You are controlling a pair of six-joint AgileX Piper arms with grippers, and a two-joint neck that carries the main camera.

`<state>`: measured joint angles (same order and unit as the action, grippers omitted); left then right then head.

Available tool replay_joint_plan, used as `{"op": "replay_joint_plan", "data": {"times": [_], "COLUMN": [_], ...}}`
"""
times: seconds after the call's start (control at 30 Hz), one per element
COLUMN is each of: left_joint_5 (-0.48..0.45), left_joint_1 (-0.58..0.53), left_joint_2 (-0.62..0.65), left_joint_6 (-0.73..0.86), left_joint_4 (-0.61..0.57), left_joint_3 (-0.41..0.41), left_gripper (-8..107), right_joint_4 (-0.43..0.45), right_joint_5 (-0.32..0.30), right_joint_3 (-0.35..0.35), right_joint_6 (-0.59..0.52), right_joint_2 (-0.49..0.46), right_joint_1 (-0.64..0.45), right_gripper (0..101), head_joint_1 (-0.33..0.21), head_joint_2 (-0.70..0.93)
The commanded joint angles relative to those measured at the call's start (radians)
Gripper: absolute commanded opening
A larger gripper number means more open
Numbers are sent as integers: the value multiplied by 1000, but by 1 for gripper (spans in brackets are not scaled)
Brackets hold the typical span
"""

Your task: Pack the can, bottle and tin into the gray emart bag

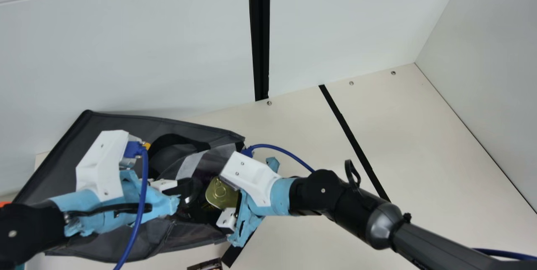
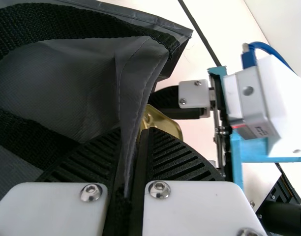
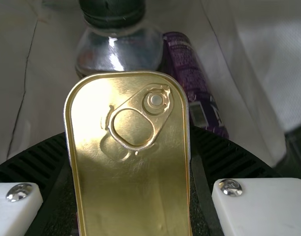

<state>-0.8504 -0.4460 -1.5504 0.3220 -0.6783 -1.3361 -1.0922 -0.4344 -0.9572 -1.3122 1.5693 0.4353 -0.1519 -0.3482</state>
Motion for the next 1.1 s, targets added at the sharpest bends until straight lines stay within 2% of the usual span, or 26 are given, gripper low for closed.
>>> {"op": "replay_joint_plan", "data": {"times": [0.0, 0.57, 1.07], "left_joint_5": [0, 0, 0], "left_joint_1": [0, 0, 0], "left_joint_2": [0, 0, 0], "left_joint_6": [0, 0, 0], "left_joint_4": [0, 0, 2], "left_joint_3": [0, 0, 0], "left_gripper": [10, 10, 10], "right_joint_4": [-11, -84, -111], "right_joint_5": [-1, 17, 38], "right_joint_3": [-13, -124, -217], "right_joint_6": [-8, -77, -95], "right_joint_2": [17, 159, 262], "right_joint_1": [2, 14, 14], "right_gripper": [0, 0, 0], "head_joint_1": [-23, -23, -23], "head_joint_2": [-1, -1, -1]}}
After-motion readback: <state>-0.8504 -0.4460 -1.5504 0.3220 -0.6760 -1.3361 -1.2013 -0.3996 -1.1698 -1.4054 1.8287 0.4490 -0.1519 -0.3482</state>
